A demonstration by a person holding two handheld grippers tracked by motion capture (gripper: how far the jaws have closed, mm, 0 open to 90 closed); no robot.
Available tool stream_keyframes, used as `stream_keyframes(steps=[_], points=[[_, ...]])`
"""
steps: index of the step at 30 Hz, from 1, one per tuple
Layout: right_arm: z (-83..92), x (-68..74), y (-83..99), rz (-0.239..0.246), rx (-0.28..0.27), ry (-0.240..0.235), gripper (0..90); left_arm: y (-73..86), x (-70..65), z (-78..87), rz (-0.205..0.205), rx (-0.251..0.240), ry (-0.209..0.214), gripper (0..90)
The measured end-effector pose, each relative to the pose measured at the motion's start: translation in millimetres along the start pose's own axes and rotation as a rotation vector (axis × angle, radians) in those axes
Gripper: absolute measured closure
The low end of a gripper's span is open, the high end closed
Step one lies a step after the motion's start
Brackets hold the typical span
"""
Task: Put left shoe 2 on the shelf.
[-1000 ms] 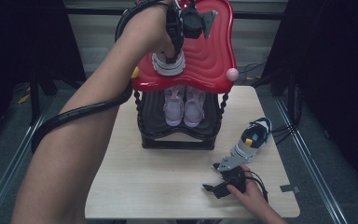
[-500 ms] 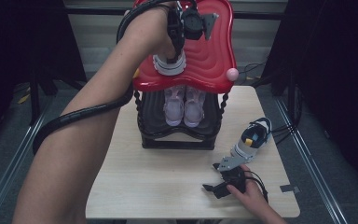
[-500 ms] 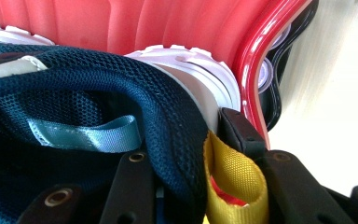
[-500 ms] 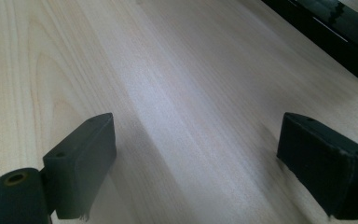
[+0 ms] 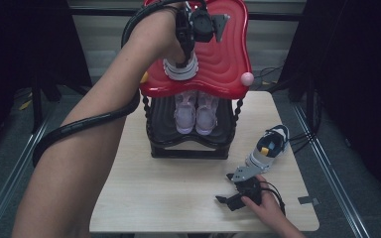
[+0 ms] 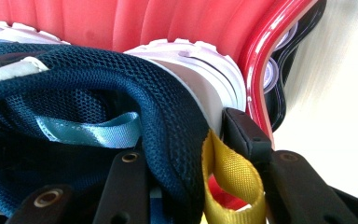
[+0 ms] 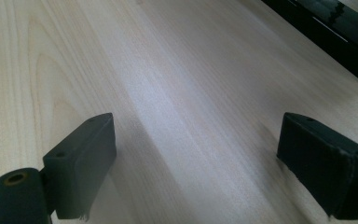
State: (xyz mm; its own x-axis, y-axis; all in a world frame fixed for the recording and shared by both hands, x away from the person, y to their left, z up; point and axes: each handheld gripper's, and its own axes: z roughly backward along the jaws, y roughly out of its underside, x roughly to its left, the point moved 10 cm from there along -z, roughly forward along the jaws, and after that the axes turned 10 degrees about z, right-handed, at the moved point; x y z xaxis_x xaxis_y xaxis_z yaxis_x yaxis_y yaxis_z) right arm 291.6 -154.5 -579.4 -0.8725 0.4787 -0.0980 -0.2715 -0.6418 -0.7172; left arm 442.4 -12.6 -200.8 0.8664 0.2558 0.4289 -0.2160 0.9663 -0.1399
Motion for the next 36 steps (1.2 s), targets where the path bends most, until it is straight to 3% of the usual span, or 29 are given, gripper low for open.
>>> stream_keyframes(steps=[16, 26, 36], points=[[0.0, 0.0, 0.0, 0.0, 0.0, 0.0, 10.9, 0.9, 0.7, 0.0, -0.028, 0.019, -0.014, 61.2], [0.0, 0.1, 0.0, 0.001, 0.0, -0.001, 10.8, -3.7, 4.0, 4.2, 0.043, -0.044, -0.003, 48.3], [0.0, 0.1, 0.0, 0.0, 0.0, -0.001, 10.8, -5.2, 2.8, 4.2, 0.061, -0.055, 0.009, 44.1]])
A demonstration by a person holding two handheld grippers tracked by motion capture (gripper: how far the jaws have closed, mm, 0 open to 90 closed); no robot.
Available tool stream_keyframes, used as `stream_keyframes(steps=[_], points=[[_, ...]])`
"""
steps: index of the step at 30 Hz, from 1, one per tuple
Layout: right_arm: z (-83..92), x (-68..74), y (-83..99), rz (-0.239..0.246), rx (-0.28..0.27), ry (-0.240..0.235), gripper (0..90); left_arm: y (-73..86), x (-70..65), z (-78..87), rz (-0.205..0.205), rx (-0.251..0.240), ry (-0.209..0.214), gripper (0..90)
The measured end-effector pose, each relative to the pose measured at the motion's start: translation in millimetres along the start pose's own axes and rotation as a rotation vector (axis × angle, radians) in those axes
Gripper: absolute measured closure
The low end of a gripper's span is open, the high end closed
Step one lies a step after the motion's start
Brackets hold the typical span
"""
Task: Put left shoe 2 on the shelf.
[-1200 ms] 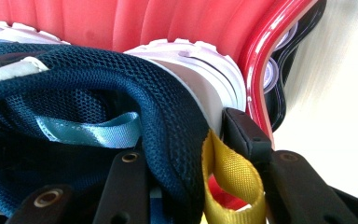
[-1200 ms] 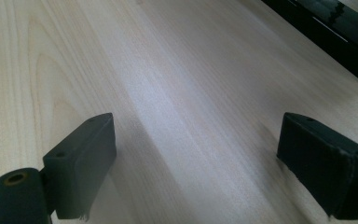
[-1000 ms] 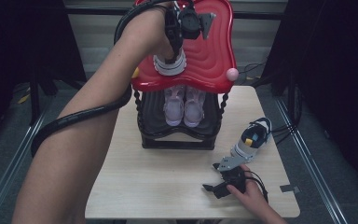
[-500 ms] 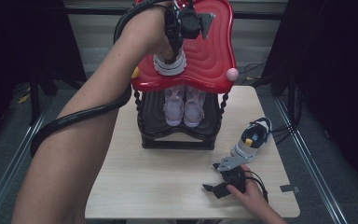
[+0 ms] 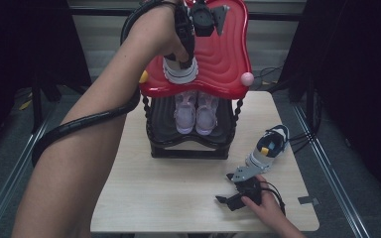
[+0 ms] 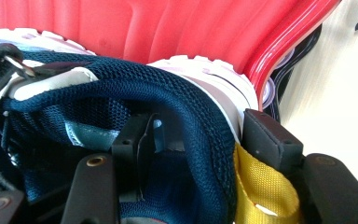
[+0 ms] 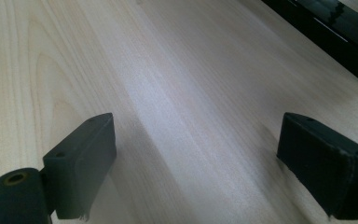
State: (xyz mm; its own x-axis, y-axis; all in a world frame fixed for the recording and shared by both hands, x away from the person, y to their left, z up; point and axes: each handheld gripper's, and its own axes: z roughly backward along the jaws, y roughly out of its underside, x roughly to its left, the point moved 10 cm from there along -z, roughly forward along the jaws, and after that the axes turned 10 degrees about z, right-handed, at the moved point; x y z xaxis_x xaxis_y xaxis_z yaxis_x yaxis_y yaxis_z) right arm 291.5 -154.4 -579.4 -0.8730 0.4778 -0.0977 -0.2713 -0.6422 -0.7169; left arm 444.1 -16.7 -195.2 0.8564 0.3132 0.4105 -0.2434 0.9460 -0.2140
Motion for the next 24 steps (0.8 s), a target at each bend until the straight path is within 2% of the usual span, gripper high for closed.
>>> stream_keyframes(steps=[3, 11, 17, 21, 24], points=[[0.0, 0.0, 0.0, -0.002, 0.0, 0.001, 10.8, 1.9, -0.6, -0.7, -0.019, 0.016, -0.002, 44.4], [0.0, 0.4, 0.0, -0.002, 0.001, -0.002, 10.8, 2.2, 1.5, -0.4, -0.007, -0.002, -0.011, 40.5], [0.0, -0.1, 0.0, 0.0, 0.0, 0.001, 10.8, 0.5, 5.4, 3.4, 0.037, -0.034, -0.015, 33.4], [0.0, -0.1, -0.1, 0.0, 0.0, 0.001, 10.8, 0.4, 5.5, 4.5, 0.061, -0.043, 0.004, 30.8], [0.0, -0.1, 0.0, 0.0, 0.0, 0.0, 10.8, 0.3, 4.7, 5.3, 0.089, -0.055, 0.035, 29.7]])
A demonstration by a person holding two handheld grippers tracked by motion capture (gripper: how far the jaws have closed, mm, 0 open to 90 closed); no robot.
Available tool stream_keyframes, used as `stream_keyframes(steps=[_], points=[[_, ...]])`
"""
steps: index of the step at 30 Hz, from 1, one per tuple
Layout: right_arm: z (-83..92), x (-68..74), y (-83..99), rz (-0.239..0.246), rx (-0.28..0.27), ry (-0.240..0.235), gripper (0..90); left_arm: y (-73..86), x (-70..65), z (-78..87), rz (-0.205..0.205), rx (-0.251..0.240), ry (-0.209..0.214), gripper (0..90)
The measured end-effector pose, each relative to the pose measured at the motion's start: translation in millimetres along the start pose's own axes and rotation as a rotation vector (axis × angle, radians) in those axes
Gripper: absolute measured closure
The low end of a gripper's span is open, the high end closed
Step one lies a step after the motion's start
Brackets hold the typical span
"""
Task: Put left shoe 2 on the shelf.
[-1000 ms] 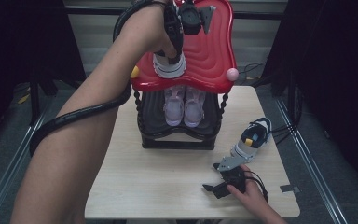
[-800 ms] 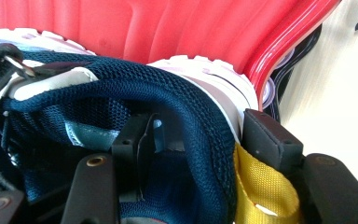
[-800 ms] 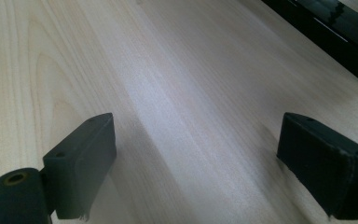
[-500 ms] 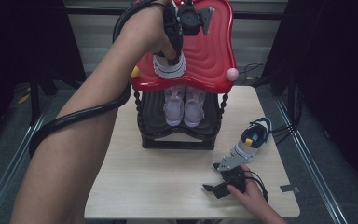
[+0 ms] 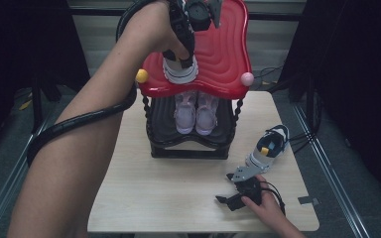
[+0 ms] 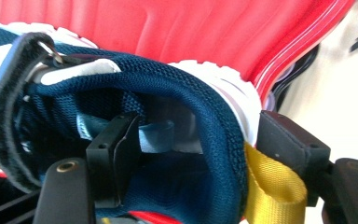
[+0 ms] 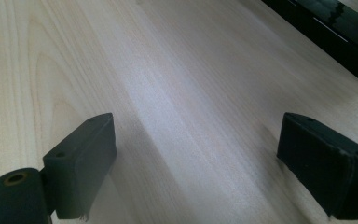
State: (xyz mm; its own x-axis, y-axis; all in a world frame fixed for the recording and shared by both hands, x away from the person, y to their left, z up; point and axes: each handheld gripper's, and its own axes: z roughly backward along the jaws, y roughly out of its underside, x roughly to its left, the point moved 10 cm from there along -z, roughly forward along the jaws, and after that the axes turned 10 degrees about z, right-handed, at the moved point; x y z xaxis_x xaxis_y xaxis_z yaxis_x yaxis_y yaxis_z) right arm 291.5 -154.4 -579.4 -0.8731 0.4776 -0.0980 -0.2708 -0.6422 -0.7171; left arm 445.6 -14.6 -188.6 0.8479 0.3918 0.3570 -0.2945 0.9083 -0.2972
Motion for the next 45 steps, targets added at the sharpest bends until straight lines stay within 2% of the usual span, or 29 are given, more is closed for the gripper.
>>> stream_keyframes(steps=[4, 10, 25, 31, 35, 45], points=[[0.0, 0.1, 0.0, 0.0, 0.0, 0.0, 10.8, -0.4, -1.2, 3.2, 0.046, -0.028, 0.037, 29.1], [0.0, 0.0, 0.0, 0.0, 0.0, 0.0, 10.8, 1.7, -1.8, 10.4, 0.081, -0.054, 0.077, 28.3], [0.0, 0.1, 0.0, 0.0, 0.0, -0.001, 10.8, 20.3, 1.3, 21.0, 0.155, -0.03, 0.148, 27.8], [0.0, 0.0, 0.1, 0.0, 0.001, 0.0, 10.8, 27.6, 6.4, 29.0, 0.162, -0.025, 0.142, 27.8], [0.1, 0.4, 0.2, -0.002, 0.002, -0.002, 10.8, 33.5, 6.8, 33.2, 0.183, -0.016, 0.149, 27.8], [0.0, 0.0, 0.1, 0.0, 0.002, 0.0, 10.8, 51.6, 8.7, 34.4, 0.197, 0.016, 0.159, 27.5]])
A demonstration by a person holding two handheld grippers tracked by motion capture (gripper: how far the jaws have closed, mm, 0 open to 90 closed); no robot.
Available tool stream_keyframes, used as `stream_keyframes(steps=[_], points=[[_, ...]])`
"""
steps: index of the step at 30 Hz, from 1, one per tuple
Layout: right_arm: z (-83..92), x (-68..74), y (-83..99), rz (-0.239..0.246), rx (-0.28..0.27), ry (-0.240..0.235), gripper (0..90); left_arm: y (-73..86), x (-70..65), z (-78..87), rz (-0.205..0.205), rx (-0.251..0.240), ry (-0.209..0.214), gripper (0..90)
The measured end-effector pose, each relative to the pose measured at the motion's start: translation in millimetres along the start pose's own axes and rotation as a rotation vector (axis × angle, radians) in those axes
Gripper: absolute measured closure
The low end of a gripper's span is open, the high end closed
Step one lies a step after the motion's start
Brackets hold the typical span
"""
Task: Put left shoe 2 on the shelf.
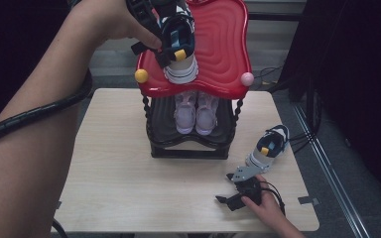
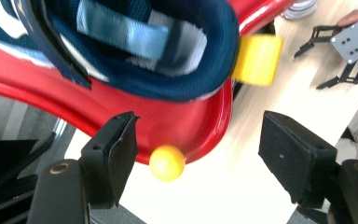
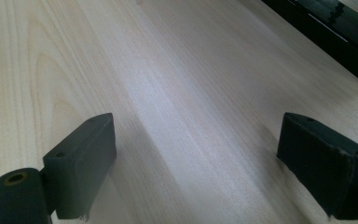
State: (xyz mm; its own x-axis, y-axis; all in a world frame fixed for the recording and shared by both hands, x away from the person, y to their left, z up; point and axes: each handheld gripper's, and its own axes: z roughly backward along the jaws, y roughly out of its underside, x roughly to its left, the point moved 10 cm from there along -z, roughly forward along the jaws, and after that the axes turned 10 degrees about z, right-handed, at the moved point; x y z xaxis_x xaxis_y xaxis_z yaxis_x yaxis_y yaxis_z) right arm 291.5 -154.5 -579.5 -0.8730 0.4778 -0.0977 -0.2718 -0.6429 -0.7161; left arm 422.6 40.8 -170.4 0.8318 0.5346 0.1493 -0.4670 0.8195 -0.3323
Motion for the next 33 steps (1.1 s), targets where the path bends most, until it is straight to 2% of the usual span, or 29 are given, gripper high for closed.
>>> stream_keyframes(steps=[11, 17, 33], points=[[0.0, -0.1, 0.0, 0.001, 0.0, 0.0, 10.8, 23.9, 7.3, -8.2, 0.038, 0.006, 0.016, 27.5], [0.0, 0.0, 0.0, 0.0, 0.0, 0.0, 10.8, 37.0, 12.2, -10.9, 0.054, 0.006, 0.01, 27.5], [0.0, 0.1, -0.1, 0.0, -0.001, 0.0, 10.8, 83.6, 16.2, -27.1, 0.096, 0.041, 0.037, 27.5]])
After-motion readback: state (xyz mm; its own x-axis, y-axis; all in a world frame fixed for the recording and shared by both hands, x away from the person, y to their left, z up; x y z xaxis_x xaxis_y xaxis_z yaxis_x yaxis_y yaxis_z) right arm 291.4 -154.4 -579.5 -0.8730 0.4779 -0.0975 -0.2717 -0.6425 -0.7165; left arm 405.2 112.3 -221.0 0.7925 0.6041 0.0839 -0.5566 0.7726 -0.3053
